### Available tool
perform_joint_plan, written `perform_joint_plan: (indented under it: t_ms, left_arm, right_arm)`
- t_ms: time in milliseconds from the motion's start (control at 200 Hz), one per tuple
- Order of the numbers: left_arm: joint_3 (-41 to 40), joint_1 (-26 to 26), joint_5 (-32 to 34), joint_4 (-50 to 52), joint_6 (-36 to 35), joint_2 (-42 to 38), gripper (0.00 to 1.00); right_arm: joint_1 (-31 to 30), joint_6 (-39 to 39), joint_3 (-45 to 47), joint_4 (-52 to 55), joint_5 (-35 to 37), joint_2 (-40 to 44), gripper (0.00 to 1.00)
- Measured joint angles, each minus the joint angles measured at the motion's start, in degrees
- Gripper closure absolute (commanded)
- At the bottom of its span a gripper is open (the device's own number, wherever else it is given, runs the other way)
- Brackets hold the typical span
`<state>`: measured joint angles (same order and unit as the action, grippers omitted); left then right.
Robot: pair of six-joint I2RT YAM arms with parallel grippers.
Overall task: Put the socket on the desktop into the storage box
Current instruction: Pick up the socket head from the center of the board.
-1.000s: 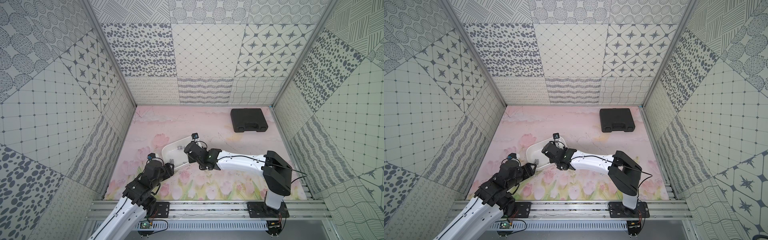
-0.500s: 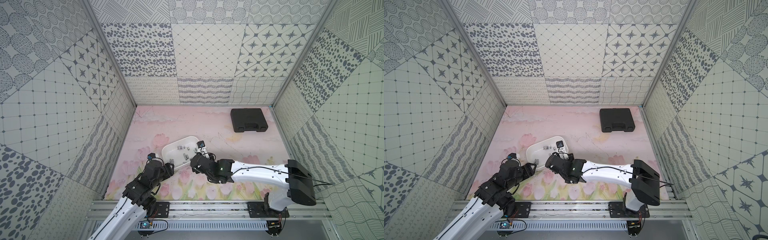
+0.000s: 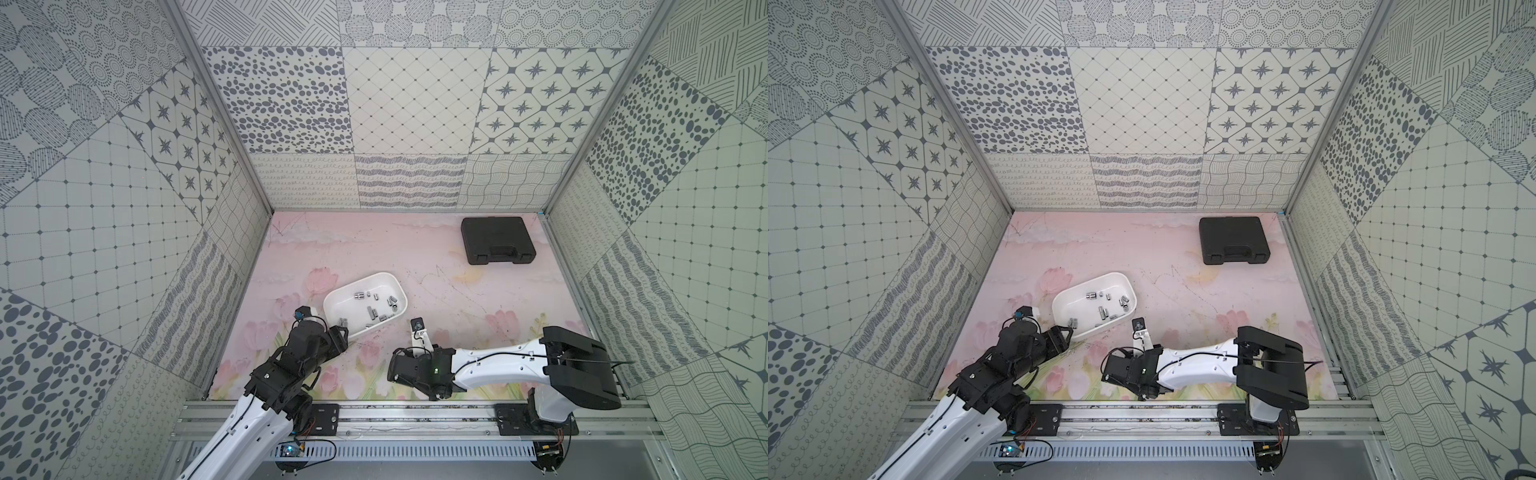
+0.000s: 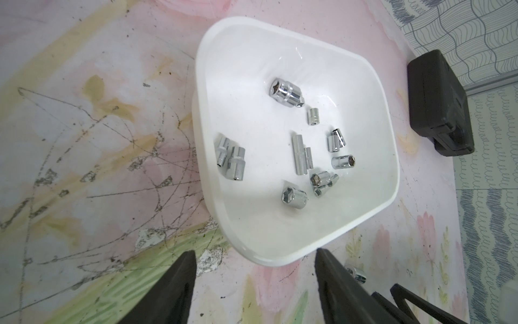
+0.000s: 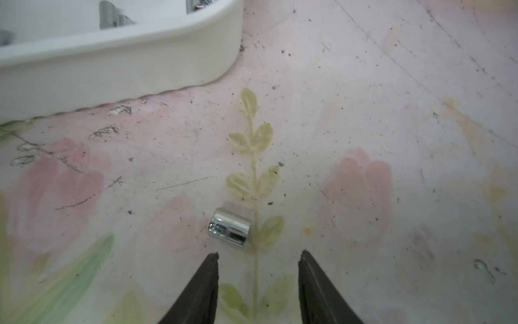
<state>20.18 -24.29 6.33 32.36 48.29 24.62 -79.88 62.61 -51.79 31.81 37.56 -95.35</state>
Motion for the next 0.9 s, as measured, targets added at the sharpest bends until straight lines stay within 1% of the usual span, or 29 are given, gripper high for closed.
perform_joint_plan:
  t_ms: [270, 530, 900]
  left_arm:
    - [0.0, 0.0, 0.02, -0.02, 0.0, 0.04, 0.28]
    - [0.0, 0.0, 0.02, -0.02, 0.0, 0.09, 0.28]
    - [0.0, 0.0, 0.02, -0.02, 0.0, 0.07, 0.28]
  right_arm:
    - [-0.79, 1.11, 2.05, -1.44, -1.07, -2.75, 0.5]
    - [-0.79, 0.79, 2.05, -4.04, -1.7, -3.08, 0.46]
    - [-0.79, -0.04, 2.05, -6.69, -3.58, -3.08, 0.46]
